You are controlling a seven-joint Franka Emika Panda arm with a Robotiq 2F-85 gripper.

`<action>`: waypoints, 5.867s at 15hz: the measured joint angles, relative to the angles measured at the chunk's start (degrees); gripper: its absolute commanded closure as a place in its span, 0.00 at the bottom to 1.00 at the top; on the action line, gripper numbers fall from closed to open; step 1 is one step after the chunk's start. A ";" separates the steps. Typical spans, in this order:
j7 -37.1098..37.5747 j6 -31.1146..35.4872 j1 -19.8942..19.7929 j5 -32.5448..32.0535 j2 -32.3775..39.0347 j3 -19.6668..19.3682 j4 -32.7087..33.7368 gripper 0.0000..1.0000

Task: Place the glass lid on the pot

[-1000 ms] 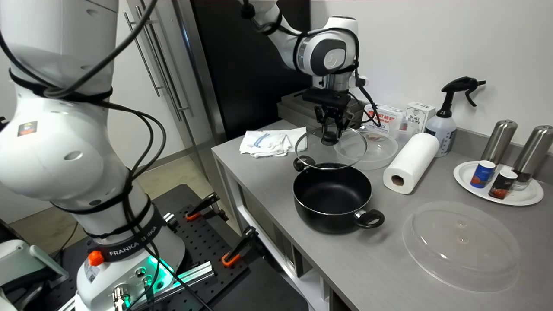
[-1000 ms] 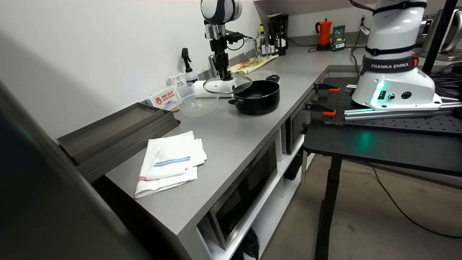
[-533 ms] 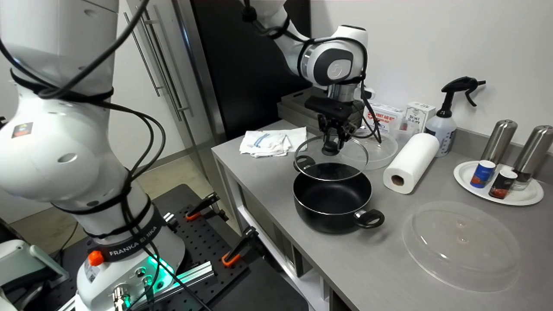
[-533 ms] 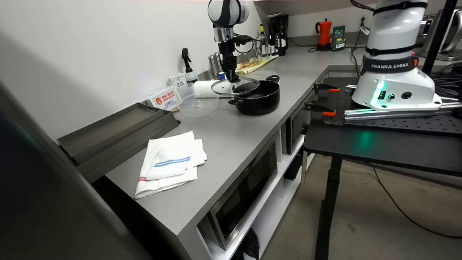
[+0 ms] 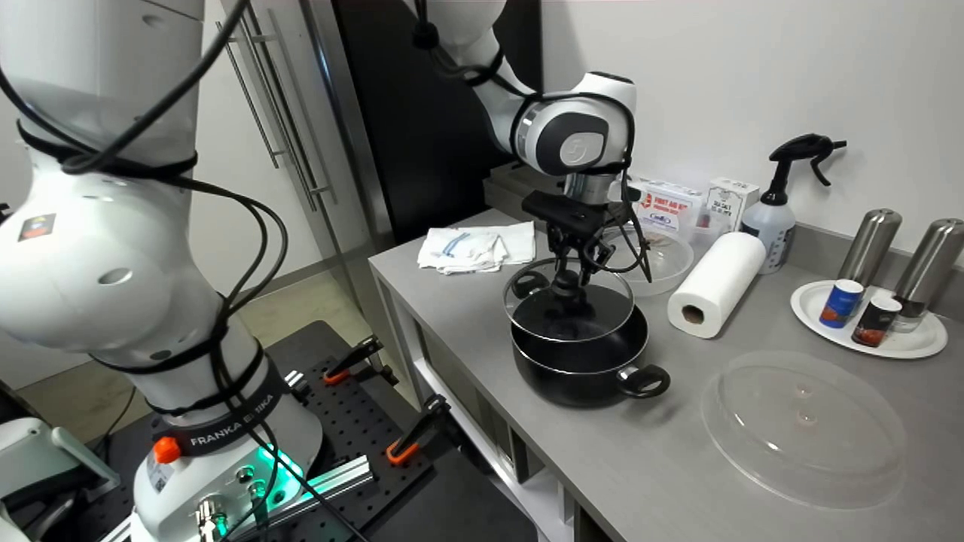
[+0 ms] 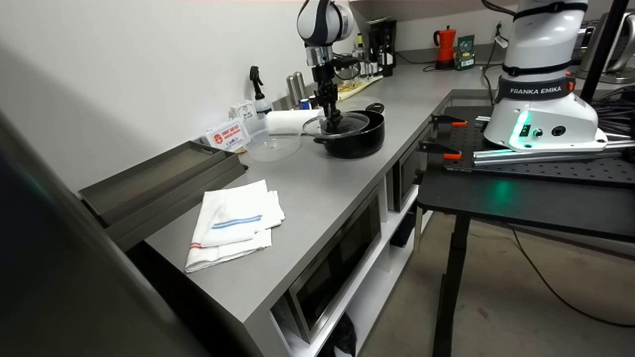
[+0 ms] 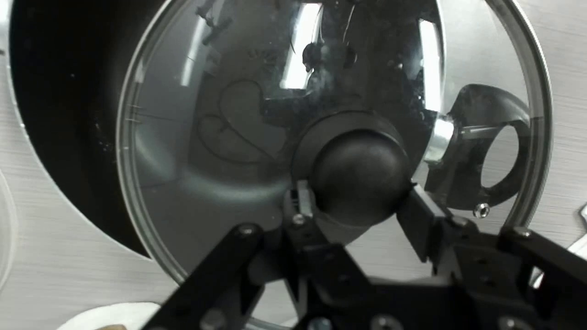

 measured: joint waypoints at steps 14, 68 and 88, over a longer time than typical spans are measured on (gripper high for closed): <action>0.00 0.09 -2.45 0.74 -2.79 -2.88 -2.97 0.77; 8.49 -4.44 1.52 -2.37 -0.02 -5.96 -0.24 0.77; 8.45 -4.37 1.29 -2.15 0.40 -5.84 0.43 0.00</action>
